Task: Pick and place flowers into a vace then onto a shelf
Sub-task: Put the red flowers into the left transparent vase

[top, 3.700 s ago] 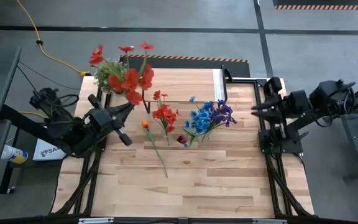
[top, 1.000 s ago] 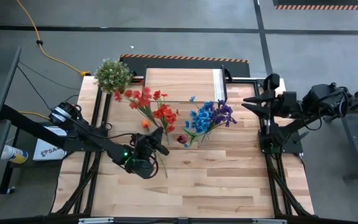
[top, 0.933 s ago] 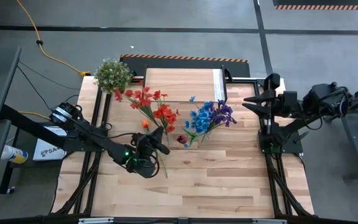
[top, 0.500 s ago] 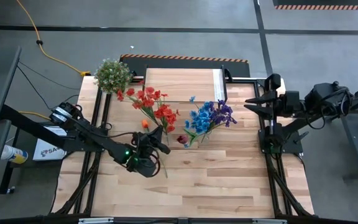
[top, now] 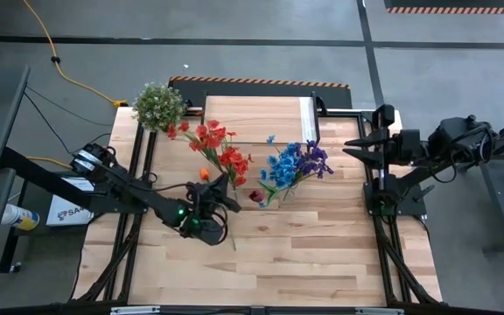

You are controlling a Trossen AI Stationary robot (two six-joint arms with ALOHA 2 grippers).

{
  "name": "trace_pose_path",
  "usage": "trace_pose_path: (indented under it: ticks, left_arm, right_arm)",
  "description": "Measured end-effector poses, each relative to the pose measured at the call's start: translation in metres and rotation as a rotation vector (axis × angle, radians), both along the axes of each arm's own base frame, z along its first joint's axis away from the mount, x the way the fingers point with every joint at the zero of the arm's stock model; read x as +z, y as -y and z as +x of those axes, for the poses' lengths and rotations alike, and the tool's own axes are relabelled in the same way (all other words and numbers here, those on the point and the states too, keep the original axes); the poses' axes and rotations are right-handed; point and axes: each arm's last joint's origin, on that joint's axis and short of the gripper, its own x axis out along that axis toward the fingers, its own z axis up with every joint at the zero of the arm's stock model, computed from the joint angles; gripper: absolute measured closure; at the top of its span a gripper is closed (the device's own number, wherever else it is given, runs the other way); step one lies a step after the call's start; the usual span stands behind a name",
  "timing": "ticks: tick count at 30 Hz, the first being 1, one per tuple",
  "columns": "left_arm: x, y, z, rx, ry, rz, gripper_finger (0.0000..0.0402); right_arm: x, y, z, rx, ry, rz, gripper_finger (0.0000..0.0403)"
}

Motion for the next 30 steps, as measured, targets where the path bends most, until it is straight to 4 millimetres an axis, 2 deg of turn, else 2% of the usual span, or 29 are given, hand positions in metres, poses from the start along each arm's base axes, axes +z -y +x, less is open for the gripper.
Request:
trace_pose_path:
  ticks: [4, 22, 30]
  left_arm:
    - [-0.008, -0.004, 0.005, 0.021, -0.016, 0.01, 0.0365]
    - [-0.039, 0.0, 0.013, 0.016, -0.072, 0.036, 0.0365]
    - [-0.04, 0.0, 0.013, 0.017, -0.092, 0.046, 0.0365]
  right_arm:
    - [-0.001, 0.0, 0.0, 0.002, -0.014, -0.005, 0.035]
    - [-0.011, -0.003, 0.002, 0.063, -0.101, -0.032, 0.035]
    - [-0.014, -0.006, 0.008, 0.099, -0.129, -0.044, 0.0356]
